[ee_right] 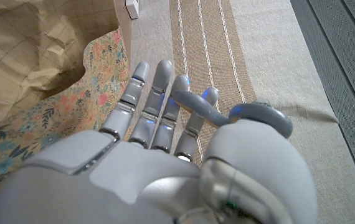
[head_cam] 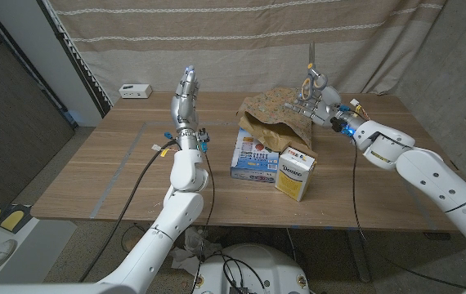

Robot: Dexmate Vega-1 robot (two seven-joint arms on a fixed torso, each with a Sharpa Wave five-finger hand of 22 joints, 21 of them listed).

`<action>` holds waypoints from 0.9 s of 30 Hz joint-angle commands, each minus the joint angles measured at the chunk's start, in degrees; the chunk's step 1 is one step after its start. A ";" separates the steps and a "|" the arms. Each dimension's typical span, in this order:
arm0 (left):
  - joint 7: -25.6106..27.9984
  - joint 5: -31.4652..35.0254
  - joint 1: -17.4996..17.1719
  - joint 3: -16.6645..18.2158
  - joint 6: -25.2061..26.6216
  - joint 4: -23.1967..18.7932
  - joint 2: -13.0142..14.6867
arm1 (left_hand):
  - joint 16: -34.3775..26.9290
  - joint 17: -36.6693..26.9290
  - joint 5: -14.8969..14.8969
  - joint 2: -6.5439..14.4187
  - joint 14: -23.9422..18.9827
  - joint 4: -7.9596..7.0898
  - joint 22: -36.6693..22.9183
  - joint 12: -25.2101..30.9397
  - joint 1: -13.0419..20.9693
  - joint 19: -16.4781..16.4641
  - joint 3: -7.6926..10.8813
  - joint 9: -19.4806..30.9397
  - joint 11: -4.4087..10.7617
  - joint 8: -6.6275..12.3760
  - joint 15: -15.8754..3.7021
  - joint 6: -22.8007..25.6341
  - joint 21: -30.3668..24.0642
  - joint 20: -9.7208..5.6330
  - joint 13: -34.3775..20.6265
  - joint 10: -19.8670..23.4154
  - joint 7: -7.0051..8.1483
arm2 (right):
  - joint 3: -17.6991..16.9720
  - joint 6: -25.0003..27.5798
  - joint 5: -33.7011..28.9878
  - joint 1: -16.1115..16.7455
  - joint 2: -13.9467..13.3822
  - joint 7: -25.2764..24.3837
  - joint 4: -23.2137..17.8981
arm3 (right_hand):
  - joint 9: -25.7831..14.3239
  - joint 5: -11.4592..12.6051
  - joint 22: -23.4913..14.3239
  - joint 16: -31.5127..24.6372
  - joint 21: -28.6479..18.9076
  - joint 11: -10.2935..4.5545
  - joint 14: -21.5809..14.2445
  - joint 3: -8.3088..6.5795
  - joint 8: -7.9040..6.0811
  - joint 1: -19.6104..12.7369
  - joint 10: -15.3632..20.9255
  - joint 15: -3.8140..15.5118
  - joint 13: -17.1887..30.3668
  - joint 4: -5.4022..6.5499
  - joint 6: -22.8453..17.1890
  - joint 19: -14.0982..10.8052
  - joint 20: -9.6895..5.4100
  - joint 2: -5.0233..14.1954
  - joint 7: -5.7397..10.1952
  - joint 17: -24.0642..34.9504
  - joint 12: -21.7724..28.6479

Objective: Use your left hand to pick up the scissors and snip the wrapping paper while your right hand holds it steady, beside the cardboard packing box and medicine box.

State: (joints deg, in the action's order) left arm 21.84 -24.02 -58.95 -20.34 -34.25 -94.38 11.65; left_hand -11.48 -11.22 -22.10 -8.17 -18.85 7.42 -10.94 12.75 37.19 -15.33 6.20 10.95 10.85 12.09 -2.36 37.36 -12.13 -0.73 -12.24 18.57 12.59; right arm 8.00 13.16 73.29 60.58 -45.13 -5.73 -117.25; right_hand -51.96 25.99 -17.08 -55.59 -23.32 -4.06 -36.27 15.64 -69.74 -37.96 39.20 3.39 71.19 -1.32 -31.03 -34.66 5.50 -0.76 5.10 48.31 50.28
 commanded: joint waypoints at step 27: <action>5.52 8.81 2.11 2.71 8.16 -2.70 5.81 | -0.28 -0.01 -0.30 0.64 -0.59 -0.30 -0.23 0.44 -0.24 -0.22 -1.03 -0.04 0.20 -0.99 -5.49 -1.59 -0.24 0.31 0.16 2.58 -0.08 | -4.65 3.57 -0.67 2.05 -6.86 6.94 0.23 | -4.72 -1.97 1.71 -2.94 0.11 0.89 -1.38 2.99 3.84 12.34 3.36 6.01 0.31 6.49 13.52 -2.50 0.10 -3.62 -14.46 -1.04 40.54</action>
State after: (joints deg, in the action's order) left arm 25.59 -17.67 -57.00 -18.02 -28.79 -95.48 16.03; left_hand -11.48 -11.22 -22.10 -8.00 -18.84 7.11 -11.07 12.76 37.02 -15.33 5.57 10.95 10.97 11.42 -2.36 36.50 -12.13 -0.73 -11.97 20.35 12.61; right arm 5.24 16.13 71.69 61.05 -50.77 0.02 -116.50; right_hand -56.39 24.13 -15.41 -58.12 -23.29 -2.22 -37.26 14.05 -65.86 -30.15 41.05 3.58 71.19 0.28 -31.31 -36.56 5.42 -0.41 4.83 47.37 50.28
